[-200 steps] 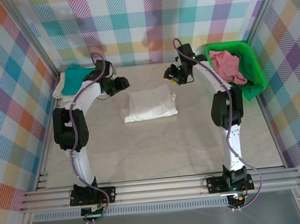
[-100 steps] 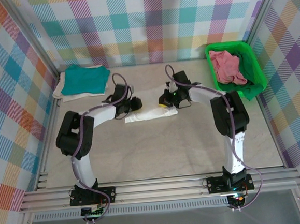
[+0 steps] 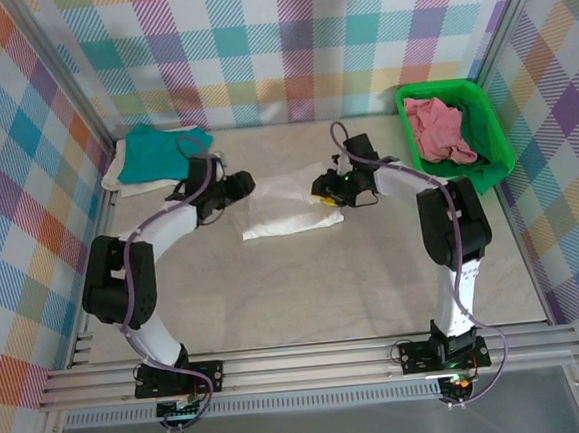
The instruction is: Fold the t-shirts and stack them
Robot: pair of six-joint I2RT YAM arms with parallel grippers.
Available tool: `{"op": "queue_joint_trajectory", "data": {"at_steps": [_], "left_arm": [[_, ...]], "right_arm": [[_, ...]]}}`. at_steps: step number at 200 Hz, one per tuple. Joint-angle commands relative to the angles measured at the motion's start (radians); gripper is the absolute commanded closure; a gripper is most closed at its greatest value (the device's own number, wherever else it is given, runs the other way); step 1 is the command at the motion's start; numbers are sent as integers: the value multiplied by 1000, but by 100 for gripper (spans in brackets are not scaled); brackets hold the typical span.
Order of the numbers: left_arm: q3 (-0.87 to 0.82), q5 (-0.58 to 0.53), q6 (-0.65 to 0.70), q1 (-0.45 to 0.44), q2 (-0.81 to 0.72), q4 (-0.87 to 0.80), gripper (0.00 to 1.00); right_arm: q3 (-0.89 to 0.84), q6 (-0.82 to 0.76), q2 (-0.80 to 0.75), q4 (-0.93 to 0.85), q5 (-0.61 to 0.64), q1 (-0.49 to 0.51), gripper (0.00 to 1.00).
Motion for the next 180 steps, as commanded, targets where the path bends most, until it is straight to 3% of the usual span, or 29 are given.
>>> {"op": "queue_joint_trajectory", "data": {"at_steps": [1, 8, 37, 93, 134, 180], "left_arm": [[66, 86, -13, 44, 71, -180, 28], [85, 106, -6, 45, 94, -210, 22], [101, 151, -4, 35, 147, -228, 16], [187, 143, 23, -27, 257, -330, 13], [211, 184, 7, -72, 314, -252, 20], [242, 238, -45, -110, 378, -117, 43]], "right_arm": [[77, -21, 5, -135, 80, -39, 46], [111, -37, 29, -171, 69, -42, 44], [159, -50, 86, -198, 87, -44, 39], [242, -65, 189, -232, 68, -44, 38], [215, -54, 235, -155, -13, -40, 41], [184, -30, 256, -74, -61, -31, 45]]}}
